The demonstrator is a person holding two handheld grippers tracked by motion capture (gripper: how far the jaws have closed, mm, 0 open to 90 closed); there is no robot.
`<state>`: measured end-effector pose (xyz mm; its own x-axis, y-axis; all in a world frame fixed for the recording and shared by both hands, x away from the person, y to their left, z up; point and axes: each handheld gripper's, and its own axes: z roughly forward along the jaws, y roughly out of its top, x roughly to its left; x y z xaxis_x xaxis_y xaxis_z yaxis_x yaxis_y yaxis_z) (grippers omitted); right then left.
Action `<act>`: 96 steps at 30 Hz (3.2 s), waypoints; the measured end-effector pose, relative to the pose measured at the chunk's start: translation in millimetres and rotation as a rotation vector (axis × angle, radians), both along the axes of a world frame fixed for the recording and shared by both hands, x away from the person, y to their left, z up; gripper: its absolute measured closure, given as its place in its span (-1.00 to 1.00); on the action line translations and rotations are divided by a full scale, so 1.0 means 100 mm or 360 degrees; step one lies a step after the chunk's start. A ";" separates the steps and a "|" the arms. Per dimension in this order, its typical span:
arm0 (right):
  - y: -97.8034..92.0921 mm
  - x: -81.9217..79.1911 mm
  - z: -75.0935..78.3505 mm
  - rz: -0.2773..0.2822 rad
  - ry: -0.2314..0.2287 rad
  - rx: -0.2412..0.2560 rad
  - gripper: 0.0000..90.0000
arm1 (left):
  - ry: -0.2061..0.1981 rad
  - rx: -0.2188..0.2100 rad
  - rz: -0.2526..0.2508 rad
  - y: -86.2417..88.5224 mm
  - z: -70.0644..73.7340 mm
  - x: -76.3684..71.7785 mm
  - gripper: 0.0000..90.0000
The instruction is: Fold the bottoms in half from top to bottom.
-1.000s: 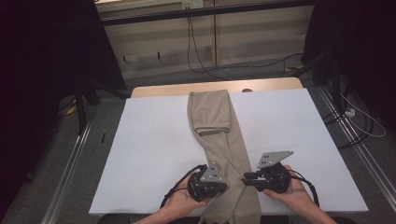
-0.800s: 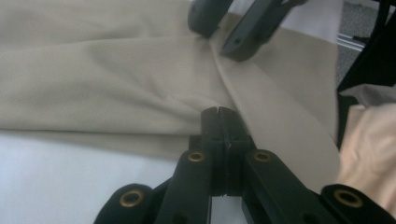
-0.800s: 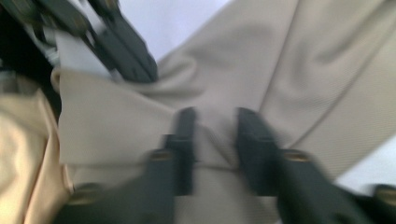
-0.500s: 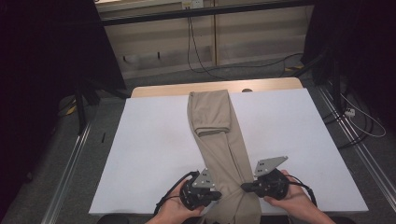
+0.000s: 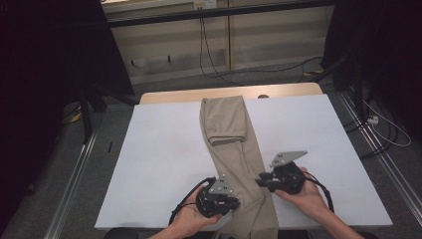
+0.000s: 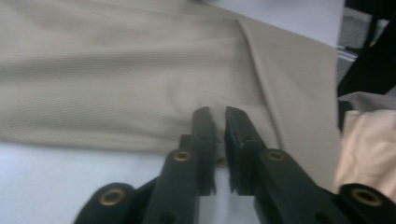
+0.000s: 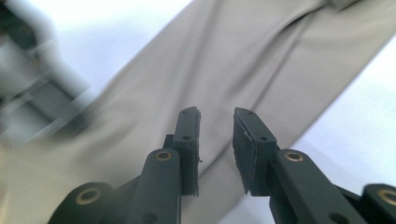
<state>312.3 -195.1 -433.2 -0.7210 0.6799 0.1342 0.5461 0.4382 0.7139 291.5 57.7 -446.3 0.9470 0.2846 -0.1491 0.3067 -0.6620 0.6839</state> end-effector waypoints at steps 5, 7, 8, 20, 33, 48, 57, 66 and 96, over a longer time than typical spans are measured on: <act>0.16 0.48 -0.11 -0.0148 -0.0034 -0.0089 0.60 | 0.0005 -0.0003 -0.0040 0.01 0.00 -0.06 0.85; 0.22 0.59 -0.17 -0.0169 -0.0041 -0.0144 0.57 | 0.0015 -0.0017 -0.0030 0.01 -0.01 -0.07 0.85; 0.24 0.61 -0.19 -0.0192 -0.0034 -0.0127 0.56 | 0.0015 -0.0015 -0.0033 0.01 -0.01 -0.07 0.85; 0.11 0.55 -0.01 -0.0245 -0.0099 -0.0002 1.00 | 0.0003 -0.0003 -0.0039 0.00 0.00 -0.07 0.79; -0.11 0.39 0.01 -0.0193 0.0020 0.0056 0.77 | 0.0013 -0.0027 -0.0054 -0.05 0.02 -0.12 0.70; 0.09 -0.12 -0.08 -0.0147 0.0142 -0.0130 0.34 | 0.0009 -0.0033 -0.0030 -0.03 0.05 -0.14 0.62; 0.10 -0.22 -0.09 -0.0099 0.0076 -0.0150 1.00 | -0.0015 -0.0047 0.0177 0.15 0.06 0.10 0.59; -0.06 -0.28 0.10 -0.0112 0.0052 -0.0007 1.00 | -0.0055 -0.0027 0.0102 0.00 0.03 0.10 0.52; -0.21 0.23 0.06 -0.0203 -0.0022 0.0035 0.51 | -0.0158 -0.0097 0.0328 0.20 0.33 0.64 0.34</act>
<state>334.9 -215.7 -426.9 -0.6305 0.7634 0.1406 0.5866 0.3500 0.7303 355.6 78.0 -413.6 0.8806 0.4669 -0.0810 0.3604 -0.5488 0.7543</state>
